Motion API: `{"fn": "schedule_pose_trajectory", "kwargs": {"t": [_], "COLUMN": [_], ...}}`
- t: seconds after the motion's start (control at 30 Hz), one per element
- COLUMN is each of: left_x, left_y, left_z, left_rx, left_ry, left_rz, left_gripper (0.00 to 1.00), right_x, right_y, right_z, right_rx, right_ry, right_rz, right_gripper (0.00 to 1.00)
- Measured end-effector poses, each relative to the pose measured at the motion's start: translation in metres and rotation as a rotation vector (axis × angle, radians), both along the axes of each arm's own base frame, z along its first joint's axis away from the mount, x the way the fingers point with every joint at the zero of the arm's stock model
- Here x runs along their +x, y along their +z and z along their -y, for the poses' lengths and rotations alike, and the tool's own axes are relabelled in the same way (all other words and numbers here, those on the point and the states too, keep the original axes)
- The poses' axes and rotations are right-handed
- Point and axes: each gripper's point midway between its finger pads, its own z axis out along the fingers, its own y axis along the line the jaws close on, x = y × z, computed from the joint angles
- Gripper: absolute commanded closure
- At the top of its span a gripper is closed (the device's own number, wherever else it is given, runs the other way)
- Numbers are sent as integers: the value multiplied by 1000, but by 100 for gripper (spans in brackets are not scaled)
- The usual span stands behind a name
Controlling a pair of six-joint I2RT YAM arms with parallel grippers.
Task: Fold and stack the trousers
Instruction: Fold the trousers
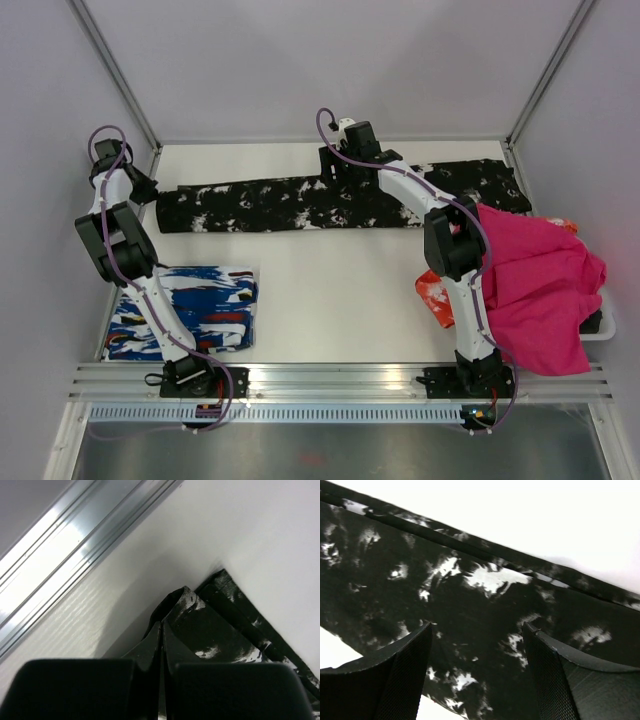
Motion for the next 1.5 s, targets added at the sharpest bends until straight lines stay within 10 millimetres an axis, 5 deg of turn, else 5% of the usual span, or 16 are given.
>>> {"fn": "schedule_pose_trajectory", "kwargs": {"t": [0.33,0.7,0.93,1.03,1.17,1.2,1.5], "left_x": [28,69,53,43,30,26,29], "left_y": [18,34,9,-2,-18,-21,-10], "left_z": [-10,10,4,1,5,7,30], "left_rx": [56,91,104,109,107,105,94], "left_ry": [-7,-76,-31,-19,-43,-53,-308], "left_rz": [124,240,141,96,49,37,86], "left_gripper": [98,98,96,89,37,30,19], "right_x": [6,10,12,12,14,13,14], "right_y": [-2,-2,-5,-5,-5,-5,-5], "right_z": [11,19,29,31,33,33,34], "right_rx": [-32,-55,-57,-56,-56,-56,-52], "right_ry": [-69,-107,-133,-138,-143,-143,-150], "right_rz": [10,17,-2,-4,-4,-5,-8], "right_gripper": [21,21,21,20,20,18,18]}}
